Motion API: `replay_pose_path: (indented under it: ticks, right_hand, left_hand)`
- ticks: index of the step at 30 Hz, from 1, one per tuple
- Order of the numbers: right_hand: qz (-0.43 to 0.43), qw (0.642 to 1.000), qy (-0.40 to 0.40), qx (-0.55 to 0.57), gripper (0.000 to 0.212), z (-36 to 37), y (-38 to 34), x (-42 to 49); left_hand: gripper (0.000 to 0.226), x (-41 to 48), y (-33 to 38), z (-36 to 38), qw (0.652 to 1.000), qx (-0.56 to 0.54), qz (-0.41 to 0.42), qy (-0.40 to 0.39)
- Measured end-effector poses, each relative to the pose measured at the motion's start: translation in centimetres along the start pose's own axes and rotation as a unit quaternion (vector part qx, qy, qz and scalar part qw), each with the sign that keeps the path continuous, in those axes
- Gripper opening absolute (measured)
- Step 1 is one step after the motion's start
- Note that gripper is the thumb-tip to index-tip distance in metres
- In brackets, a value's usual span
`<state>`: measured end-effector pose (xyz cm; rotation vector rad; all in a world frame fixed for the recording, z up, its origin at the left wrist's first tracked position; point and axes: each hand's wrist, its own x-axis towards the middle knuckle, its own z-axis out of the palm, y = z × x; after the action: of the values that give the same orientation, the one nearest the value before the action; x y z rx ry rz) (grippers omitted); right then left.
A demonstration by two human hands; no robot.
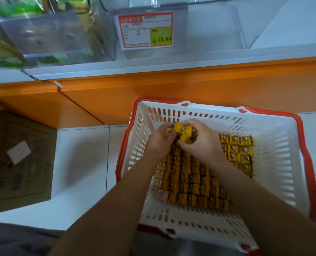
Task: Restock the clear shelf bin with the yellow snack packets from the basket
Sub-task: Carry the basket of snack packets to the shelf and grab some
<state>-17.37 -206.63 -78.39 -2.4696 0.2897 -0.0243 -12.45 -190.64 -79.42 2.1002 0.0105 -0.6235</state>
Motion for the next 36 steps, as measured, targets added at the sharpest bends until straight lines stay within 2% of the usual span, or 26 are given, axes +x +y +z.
replay_pose_path:
  ticks: [3, 5, 7, 11, 14, 16, 19, 23, 25, 29, 31, 33, 36]
  right_hand:
    - [0.069, 0.99, 0.036, 0.118, 0.074, -1.9, -0.2, -0.6]
    - [0.092, 0.969, 0.033, 0.227, 0.067, -2.9, -0.3, -0.7]
    - [0.107, 0.95, 0.036, 0.291, 0.06, -3.6, -0.8, -0.9]
    - [0.13, 0.927, 0.071, 0.345, 0.064, -4.9, -2.3, -1.8]
    - [0.137, 0.919, 0.082, 0.361, 0.063, -6.3, -3.7, -2.6]
    - [0.137, 0.913, 0.093, 0.374, 0.057, -7.6, -4.6, -2.9]
    - [0.138, 0.905, 0.091, 0.393, 0.061, -10.0, -7.0, -3.5]
    - [0.157, 0.876, 0.08, 0.45, 0.074, -14.1, -12.0, -3.6]
    - [0.169, 0.853, 0.062, 0.49, 0.072, -16.2, -14.8, -3.9]
    - [0.191, 0.817, 0.068, 0.541, 0.07, -19.2, -17.7, -4.9]
    - [0.199, 0.811, 0.087, 0.544, 0.067, -20.0, -18.1, -5.6]
    - [0.219, 0.808, 0.106, 0.536, 0.071, -21.0, -18.3, -6.2]
    - [0.223, 0.829, 0.083, 0.506, 0.067, -23.3, -18.6, -7.1]
  left_hand:
    - [0.033, -0.9, 2.0, -0.7, 0.997, -0.065, -0.024, -0.017]
    - [0.035, -1.8, 4.0, -1.4, 0.994, -0.099, -0.034, -0.029]
    - [0.038, -2.9, 6.1, -2.0, 0.99, -0.126, -0.043, -0.042]
    - [0.052, -5.7, 9.7, -2.7, 0.973, -0.204, -0.078, -0.079]
    - [0.044, -8.1, 11.2, -4.0, 0.955, -0.243, -0.076, -0.151]
    - [0.04, -9.4, 11.8, -4.9, 0.959, -0.221, -0.033, -0.174]
    - [0.051, -10.9, 13.0, -6.0, 0.983, -0.149, 0.022, -0.106]
    - [0.047, -12.4, 15.2, -8.8, 0.979, -0.188, 0.069, -0.044]
    - [0.046, -13.5, 16.4, -10.3, 0.975, -0.193, 0.104, -0.025]
    - [0.06, -15.8, 19.1, -10.3, 0.962, -0.248, 0.112, -0.009]
    - [0.06, -16.7, 20.1, -9.4, 0.95, -0.293, 0.11, -0.024]
    - [0.061, -17.3, 21.0, -8.7, 0.949, -0.294, 0.11, -0.005]
    - [0.066, -18.3, 22.2, -7.9, 0.946, -0.305, 0.103, 0.03]
